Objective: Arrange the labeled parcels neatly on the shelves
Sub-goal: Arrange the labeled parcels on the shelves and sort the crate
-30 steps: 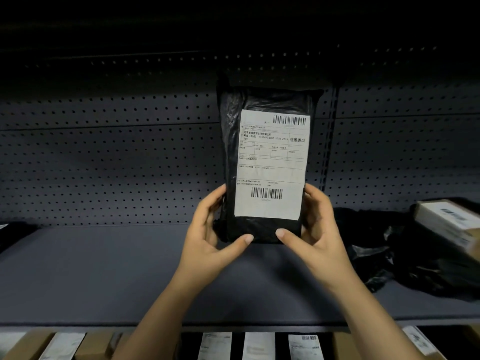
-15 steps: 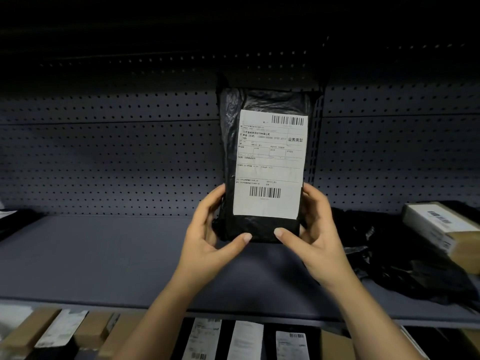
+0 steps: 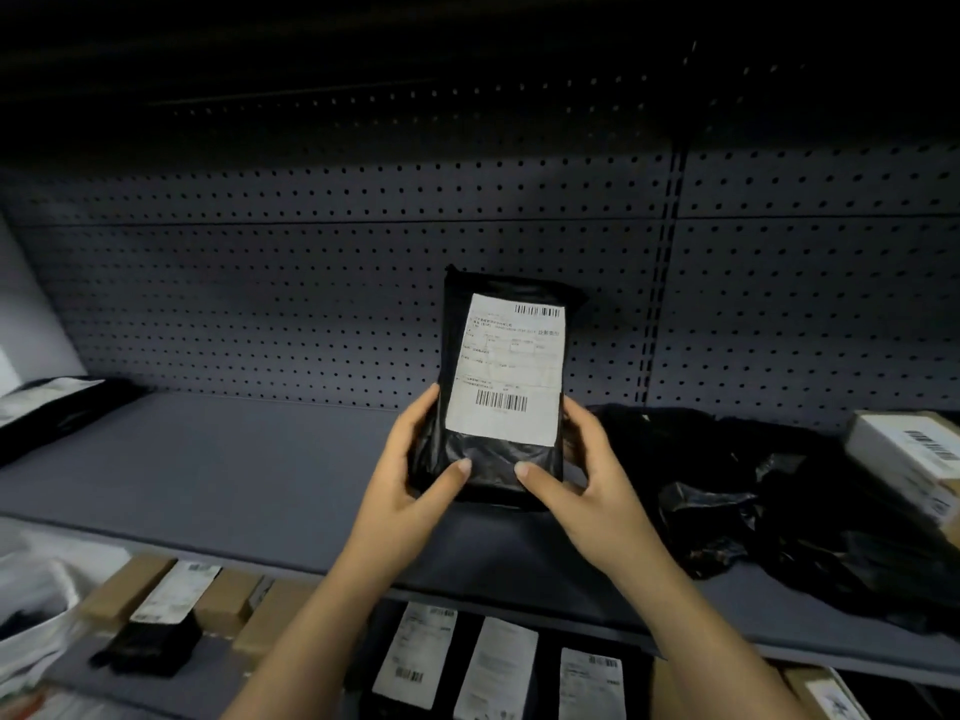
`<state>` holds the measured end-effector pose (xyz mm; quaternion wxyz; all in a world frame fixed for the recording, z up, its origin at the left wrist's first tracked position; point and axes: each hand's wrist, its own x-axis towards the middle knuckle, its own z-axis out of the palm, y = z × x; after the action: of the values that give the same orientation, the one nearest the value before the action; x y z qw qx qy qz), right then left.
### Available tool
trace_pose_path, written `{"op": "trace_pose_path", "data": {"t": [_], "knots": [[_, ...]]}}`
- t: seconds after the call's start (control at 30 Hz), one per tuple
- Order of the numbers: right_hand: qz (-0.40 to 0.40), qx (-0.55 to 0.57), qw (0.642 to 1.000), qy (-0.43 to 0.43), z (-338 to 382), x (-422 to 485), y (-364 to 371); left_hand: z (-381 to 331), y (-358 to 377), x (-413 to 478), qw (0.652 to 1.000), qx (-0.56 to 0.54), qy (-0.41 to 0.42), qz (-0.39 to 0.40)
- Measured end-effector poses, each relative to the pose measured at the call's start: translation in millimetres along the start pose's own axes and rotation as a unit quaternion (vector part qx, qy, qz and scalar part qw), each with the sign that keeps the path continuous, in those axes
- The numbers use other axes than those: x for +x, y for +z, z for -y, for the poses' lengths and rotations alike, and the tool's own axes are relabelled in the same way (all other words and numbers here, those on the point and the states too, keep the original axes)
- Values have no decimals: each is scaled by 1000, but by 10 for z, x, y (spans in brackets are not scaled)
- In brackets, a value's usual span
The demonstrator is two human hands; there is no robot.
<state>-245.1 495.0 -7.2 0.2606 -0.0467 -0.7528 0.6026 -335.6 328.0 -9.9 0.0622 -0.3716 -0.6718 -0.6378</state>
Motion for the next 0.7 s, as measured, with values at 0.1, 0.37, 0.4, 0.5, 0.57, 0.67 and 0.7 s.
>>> {"op": "trace_pose_path", "data": {"t": [0.1,0.37,0.4,0.5,0.57,0.67,0.7], "knots": [[25,-21,998,48,-47,18,108,103,-38,-35,999,36,-39,4],[69,-80,985,138,-154,14,234,337,-52,-116,984,84,-155,34],[66,-87,984,140,-170,20,241,349,-48,-120,983,84,-159,35],[64,-110,981,146,-159,26,232,335,-48,-105,982,85,-169,29],[57,-120,981,142,-148,29,204,311,-52,-83,981,96,-170,15],[10,-143,982,121,-186,50,107,239,-54,-14,975,186,-120,-23],[-14,-157,982,104,-193,56,55,185,-38,17,974,205,-89,-29]]}}
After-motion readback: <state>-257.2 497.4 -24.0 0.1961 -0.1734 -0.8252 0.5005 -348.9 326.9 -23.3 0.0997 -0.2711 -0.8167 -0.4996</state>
